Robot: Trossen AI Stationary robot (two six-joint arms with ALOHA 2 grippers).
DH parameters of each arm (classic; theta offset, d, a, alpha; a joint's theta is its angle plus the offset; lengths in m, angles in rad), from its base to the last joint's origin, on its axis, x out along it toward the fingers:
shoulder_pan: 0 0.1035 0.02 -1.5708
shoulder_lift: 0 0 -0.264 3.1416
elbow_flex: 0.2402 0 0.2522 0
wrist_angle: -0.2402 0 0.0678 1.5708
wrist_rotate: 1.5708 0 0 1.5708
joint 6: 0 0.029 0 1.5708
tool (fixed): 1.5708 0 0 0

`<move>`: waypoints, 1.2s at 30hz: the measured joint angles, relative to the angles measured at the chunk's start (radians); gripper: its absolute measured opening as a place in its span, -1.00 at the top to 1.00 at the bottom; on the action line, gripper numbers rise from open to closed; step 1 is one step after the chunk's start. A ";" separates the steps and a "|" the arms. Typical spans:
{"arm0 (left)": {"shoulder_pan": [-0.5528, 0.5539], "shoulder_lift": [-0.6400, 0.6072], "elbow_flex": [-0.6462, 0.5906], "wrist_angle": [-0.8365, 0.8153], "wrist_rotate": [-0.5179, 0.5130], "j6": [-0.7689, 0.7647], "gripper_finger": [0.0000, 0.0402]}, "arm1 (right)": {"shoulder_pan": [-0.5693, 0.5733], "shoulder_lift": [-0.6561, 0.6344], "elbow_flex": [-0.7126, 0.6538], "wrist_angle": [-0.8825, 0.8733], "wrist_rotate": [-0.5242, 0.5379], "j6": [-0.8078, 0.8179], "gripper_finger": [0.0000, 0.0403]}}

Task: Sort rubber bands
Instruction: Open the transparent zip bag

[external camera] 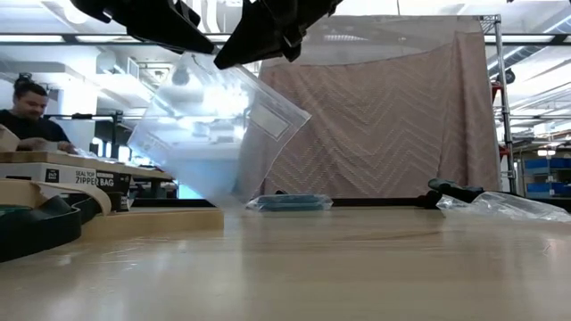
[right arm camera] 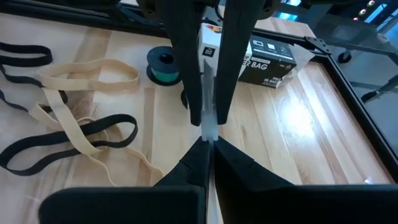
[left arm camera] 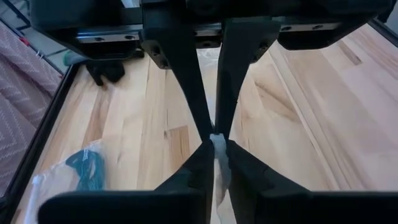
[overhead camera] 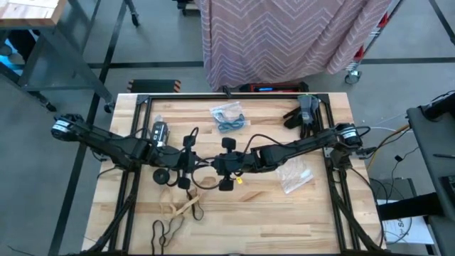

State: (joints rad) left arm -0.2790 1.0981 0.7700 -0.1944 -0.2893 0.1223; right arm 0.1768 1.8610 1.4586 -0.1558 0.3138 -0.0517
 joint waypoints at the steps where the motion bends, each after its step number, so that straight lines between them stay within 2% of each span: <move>1: 0.000 0.000 0.000 -0.003 0.000 0.000 0.85 | 0.000 0.000 0.000 0.000 0.001 0.000 0.99; 9: -0.002 -0.011 0.000 -0.055 -0.033 0.000 0.56 | -0.001 -0.006 0.002 -0.022 0.009 0.002 0.99; 16: -0.001 -0.016 0.000 -0.036 -0.048 0.000 0.47 | -0.001 -0.006 0.002 -0.025 0.003 0.001 0.99; 21: -0.001 -0.020 0.000 -0.032 -0.111 -0.012 0.55 | -0.001 -0.005 0.002 -0.025 0.003 0.001 0.99; 30: 0.000 -0.020 0.000 -0.032 -0.105 -0.002 0.97 | -0.001 -0.004 0.002 -0.033 0.003 0.000 0.99; 36: 0.000 -0.020 0.000 -0.031 -0.033 0.016 0.85 | -0.001 -0.003 0.001 -0.040 0.000 -0.001 0.99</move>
State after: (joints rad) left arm -0.2794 1.0782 0.7700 -0.2249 -0.3221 0.1383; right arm 0.1761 1.8576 1.4597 -0.1963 0.3141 -0.0522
